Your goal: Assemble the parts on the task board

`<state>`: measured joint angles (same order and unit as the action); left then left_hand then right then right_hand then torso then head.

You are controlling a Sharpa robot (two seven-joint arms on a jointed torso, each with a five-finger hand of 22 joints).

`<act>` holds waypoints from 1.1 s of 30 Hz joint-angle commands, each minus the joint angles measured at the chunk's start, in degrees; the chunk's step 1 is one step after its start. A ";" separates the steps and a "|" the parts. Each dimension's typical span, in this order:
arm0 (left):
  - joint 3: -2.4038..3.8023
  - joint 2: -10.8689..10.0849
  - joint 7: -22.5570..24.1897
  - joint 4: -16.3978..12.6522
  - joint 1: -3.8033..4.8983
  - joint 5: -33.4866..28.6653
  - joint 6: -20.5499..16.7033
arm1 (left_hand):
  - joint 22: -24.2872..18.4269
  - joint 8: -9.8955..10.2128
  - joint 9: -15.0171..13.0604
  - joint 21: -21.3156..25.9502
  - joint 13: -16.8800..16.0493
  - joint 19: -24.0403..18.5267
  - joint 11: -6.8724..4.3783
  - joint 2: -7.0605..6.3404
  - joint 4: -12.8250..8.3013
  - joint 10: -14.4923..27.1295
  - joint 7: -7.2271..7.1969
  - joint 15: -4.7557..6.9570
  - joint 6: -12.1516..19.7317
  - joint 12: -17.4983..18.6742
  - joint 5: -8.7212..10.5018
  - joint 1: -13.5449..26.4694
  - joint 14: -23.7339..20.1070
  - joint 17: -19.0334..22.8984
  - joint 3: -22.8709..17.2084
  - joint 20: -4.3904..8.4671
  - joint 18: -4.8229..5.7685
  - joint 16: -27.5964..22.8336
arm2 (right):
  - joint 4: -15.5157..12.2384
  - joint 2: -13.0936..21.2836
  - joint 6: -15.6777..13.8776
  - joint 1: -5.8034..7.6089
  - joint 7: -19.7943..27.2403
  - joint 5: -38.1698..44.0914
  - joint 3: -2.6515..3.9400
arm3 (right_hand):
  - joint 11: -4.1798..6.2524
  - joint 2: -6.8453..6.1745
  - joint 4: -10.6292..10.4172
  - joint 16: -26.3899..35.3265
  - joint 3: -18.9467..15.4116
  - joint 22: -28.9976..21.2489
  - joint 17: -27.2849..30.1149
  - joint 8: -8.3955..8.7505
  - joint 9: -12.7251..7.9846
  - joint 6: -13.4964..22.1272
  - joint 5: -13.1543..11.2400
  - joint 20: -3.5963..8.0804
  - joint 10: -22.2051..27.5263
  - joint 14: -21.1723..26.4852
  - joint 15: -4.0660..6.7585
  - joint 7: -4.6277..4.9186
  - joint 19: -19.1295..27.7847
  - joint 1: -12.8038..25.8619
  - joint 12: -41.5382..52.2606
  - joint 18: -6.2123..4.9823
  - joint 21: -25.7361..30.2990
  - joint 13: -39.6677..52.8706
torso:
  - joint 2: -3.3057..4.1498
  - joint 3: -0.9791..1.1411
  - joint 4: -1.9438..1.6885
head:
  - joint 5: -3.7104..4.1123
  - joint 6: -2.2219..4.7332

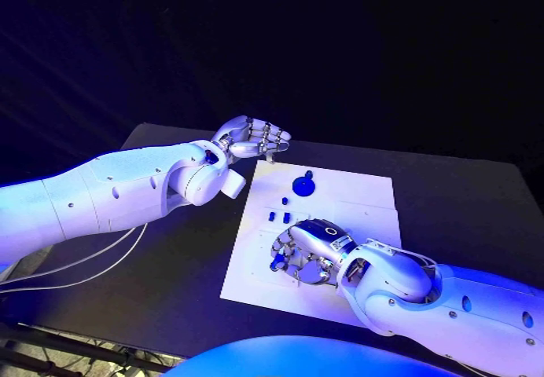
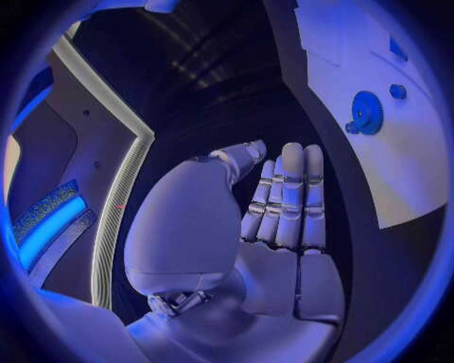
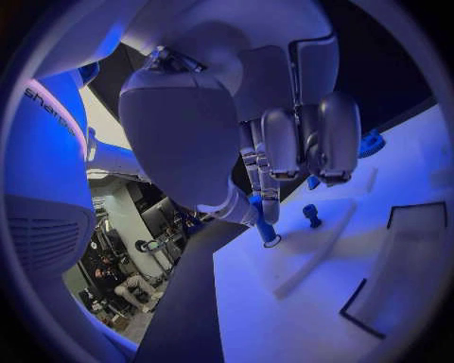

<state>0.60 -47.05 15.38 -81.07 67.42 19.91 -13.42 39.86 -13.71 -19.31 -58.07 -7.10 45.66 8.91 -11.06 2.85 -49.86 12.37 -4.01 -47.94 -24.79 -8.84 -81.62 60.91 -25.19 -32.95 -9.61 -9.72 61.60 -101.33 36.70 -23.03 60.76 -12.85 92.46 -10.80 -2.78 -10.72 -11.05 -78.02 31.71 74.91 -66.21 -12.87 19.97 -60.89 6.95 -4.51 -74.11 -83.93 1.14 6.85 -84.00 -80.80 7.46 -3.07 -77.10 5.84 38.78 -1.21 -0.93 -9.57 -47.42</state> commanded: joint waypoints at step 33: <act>0.04 -0.13 0.41 -0.27 0.04 -0.33 0.75 | -0.13 -0.29 -0.11 0.42 0.07 0.40 0.04 0.54 0.01 0.63 0.34 -0.25 0.46 -0.46 0.01 0.18 -0.01 -0.11 0.42 -0.19 -0.84 0.31 | 2.17 -2.06 3.06 -1.30 -1.17 2.29 -0.16 | -0.42 -0.67 0.88 0.34 0.48 11.84 0.51 0.06 1.69 0.60 0.23 0.05 0.00 -1.44 0.15 0.47 -2.38 1.14 -1.02 0.64 0.59 0.08 | 0.02 0.00 -0.02 | -0.44 -0.62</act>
<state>0.60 -47.22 15.34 -81.17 67.44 19.89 -13.40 39.78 -13.70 -19.36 -57.85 -7.10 45.66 9.13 -11.06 2.85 -49.65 12.37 -4.01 -47.94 -25.07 -8.84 -81.63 60.91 -25.23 -32.96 -9.61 -9.72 61.60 -99.30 34.76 -21.65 59.71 -13.51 93.54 -10.82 -2.91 -11.33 -10.49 -78.02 32.27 74.93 -65.75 -12.86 21.70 -60.43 7.12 -4.52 -74.24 -83.93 1.14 7.01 -84.00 -80.20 6.76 -3.07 -76.75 6.03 38.76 -1.21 -0.94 -10.03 -47.99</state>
